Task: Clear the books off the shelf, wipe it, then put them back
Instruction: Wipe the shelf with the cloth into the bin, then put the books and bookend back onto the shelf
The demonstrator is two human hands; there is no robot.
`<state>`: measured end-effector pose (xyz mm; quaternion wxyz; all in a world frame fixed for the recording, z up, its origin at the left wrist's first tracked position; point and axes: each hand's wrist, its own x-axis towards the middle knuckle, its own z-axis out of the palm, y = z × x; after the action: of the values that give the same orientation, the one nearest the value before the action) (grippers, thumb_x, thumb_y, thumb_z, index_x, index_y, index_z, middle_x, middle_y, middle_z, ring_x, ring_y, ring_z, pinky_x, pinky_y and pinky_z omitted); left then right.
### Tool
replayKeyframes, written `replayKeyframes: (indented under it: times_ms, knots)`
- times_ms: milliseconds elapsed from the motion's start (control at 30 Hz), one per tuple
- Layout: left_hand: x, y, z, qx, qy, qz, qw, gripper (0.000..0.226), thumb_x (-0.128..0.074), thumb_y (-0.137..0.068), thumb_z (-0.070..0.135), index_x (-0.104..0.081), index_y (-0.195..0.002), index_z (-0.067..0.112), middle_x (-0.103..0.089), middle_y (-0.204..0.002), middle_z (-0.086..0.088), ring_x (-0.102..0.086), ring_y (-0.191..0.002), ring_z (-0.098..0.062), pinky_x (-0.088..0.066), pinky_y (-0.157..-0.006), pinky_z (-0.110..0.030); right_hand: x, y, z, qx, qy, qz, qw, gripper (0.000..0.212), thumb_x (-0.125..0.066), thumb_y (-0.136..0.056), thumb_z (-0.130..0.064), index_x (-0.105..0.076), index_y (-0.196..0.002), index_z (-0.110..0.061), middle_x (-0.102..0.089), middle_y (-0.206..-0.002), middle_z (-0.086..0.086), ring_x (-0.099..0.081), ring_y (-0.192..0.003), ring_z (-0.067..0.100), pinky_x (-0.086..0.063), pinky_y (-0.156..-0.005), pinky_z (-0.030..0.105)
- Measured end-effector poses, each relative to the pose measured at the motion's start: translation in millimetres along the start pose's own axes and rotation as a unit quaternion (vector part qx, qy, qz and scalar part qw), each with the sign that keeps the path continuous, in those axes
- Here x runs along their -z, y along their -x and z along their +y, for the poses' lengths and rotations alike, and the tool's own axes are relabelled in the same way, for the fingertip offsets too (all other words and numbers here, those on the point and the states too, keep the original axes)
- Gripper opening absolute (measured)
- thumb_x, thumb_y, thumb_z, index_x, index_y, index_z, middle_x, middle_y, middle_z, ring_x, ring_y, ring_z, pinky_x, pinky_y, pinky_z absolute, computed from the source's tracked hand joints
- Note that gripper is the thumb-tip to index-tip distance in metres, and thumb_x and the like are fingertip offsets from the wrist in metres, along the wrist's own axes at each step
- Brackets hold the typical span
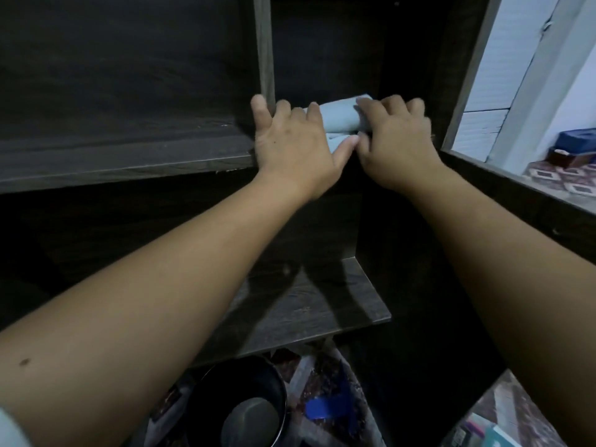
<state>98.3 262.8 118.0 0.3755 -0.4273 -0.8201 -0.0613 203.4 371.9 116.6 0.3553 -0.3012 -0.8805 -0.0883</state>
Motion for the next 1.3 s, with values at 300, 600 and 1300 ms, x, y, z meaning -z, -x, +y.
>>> replayKeyframes:
  times_ms: [300,600,1300]
  knots:
    - [9,-9,9,0.058,0.044,0.008,0.997,0.058,-0.039,-0.088,0.062,-0.056,-0.115,0.013,-0.062,-0.108,-0.006,-0.045,-0.114,-0.027,-0.016,-0.103,-0.056,11,-40,23,0.061,-0.143,-0.068,0.985,0.044,-0.055,-0.088,-0.015,-0.058,-0.131,-0.026,-0.061,-0.126,0.006,-0.055,-0.115,0.025,-0.044,-0.097,0.035]
    - [23,-35,-16,-0.071,-0.159,0.178,0.968,0.021,-0.054,-0.084,0.019,-0.067,-0.097,0.029,-0.064,-0.078,0.01,-0.062,-0.076,-0.016,-0.03,-0.082,-0.034,7,-32,30,0.084,-0.113,0.209,0.968,0.036,-0.049,-0.089,-0.006,-0.066,-0.12,-0.008,-0.061,-0.128,0.017,-0.052,-0.125,0.037,-0.039,-0.105,0.042]
    - [42,175,76,-0.215,0.271,-0.164,0.924,0.032,-0.053,-0.089,0.035,-0.06,-0.119,0.026,-0.055,-0.114,0.006,-0.054,-0.104,-0.015,-0.039,-0.083,-0.034,88,241,29,-0.127,-0.076,-0.228,0.962,0.036,-0.05,-0.092,-0.032,-0.053,-0.128,-0.037,-0.064,-0.118,-0.007,-0.061,-0.104,0.018,-0.052,-0.084,0.036]
